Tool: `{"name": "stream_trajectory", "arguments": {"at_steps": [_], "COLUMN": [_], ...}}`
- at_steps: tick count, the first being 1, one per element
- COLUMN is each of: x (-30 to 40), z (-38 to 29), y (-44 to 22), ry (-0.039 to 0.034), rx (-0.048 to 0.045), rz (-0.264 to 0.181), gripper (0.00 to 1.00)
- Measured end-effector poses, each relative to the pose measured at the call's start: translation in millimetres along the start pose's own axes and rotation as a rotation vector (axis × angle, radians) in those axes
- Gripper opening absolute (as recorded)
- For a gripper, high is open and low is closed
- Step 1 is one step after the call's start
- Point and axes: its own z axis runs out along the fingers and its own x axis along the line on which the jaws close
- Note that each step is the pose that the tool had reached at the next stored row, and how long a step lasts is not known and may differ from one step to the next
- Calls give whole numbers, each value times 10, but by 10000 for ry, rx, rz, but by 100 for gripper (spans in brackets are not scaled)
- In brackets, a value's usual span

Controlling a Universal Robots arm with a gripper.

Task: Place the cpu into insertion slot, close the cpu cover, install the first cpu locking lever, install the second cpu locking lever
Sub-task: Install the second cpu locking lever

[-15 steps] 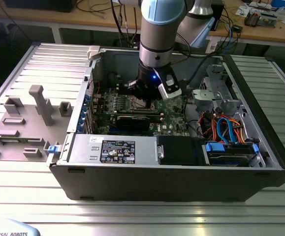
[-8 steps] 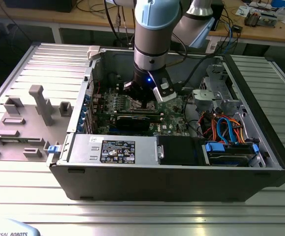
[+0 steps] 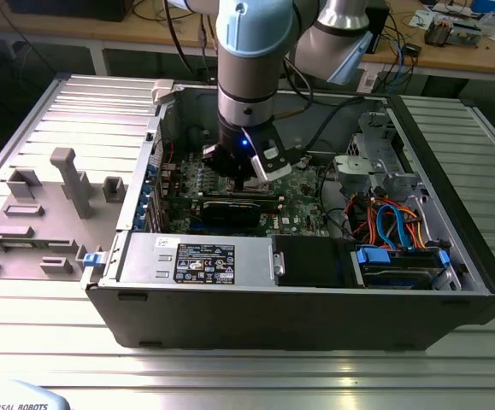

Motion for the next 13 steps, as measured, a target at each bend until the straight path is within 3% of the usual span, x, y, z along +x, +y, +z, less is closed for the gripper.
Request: {"name": "stream_trajectory", "arguments": {"at_steps": [10,13], "x": [60,115], "z": [27,43], "y": [-46,-59], "ry": [19,22], "rx": [-46,-185], "rz": [4,3], "gripper": [11,11]}}
